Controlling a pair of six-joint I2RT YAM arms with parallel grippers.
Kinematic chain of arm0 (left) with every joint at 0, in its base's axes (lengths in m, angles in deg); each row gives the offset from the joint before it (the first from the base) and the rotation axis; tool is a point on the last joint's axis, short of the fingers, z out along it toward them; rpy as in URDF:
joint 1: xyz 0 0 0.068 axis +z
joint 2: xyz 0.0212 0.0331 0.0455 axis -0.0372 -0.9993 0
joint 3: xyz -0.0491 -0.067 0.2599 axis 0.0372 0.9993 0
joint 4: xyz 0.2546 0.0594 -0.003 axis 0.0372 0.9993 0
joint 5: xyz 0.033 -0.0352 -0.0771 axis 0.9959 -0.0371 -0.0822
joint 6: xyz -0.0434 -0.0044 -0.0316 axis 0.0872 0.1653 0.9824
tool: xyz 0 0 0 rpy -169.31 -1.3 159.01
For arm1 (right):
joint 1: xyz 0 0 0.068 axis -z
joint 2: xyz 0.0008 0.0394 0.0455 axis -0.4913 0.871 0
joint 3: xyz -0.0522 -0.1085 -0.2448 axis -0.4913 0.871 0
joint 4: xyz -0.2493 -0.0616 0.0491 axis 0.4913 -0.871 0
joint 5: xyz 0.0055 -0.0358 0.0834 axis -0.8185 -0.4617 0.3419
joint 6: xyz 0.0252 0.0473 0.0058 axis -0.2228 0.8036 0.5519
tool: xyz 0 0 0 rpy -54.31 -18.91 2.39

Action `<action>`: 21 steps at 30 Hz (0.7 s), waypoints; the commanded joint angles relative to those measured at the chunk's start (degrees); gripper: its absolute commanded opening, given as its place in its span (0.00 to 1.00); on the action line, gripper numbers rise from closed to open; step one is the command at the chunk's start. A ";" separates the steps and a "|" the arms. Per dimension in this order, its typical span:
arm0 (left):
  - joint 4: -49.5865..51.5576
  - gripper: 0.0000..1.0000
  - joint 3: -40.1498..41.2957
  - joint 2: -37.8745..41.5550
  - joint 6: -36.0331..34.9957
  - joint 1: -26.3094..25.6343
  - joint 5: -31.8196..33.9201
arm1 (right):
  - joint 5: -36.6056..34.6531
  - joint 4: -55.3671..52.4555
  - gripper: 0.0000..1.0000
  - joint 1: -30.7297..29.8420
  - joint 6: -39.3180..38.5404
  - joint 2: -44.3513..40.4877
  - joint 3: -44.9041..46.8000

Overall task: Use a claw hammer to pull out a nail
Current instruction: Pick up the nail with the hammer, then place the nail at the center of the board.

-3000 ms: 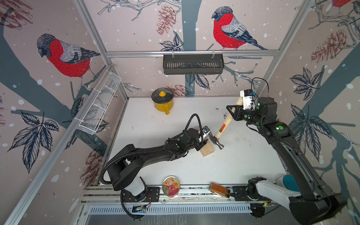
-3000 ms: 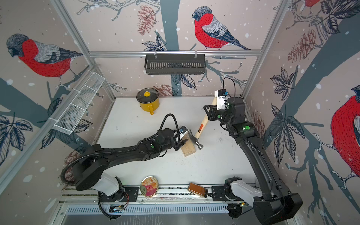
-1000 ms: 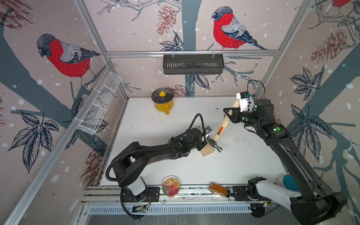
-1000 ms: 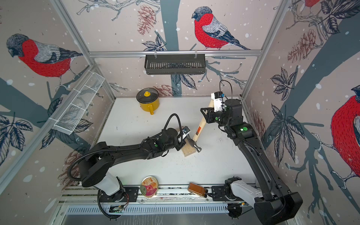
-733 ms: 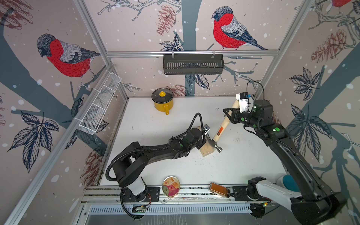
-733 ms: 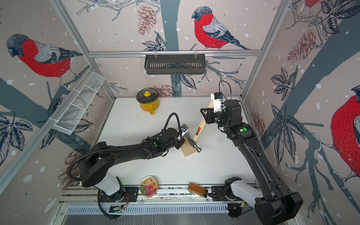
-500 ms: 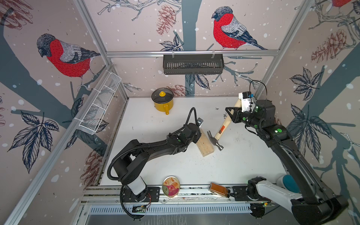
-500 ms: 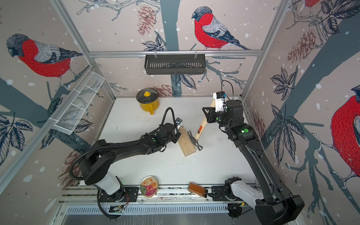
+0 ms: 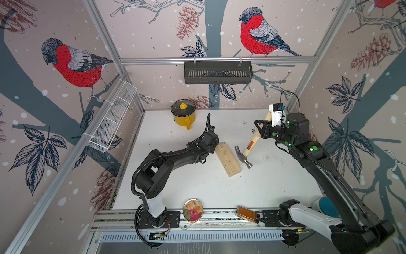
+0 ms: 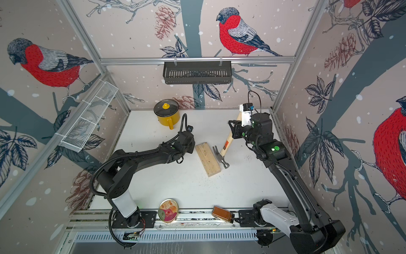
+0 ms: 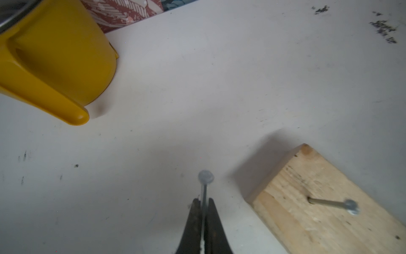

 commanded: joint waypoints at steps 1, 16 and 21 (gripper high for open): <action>3.55 0.00 -0.95 -1.10 3.54 1.78 -1.39 | -3.60 4.12 0.00 -1.69 0.18 0.09 -0.83; 9.75 0.00 -5.67 -7.81 5.92 4.18 -4.13 | -10.98 4.51 0.00 -7.41 -1.37 0.94 -0.49; 8.45 0.00 -4.92 -8.24 7.34 5.96 -9.81 | -14.17 5.08 0.00 -10.03 -2.25 1.51 0.09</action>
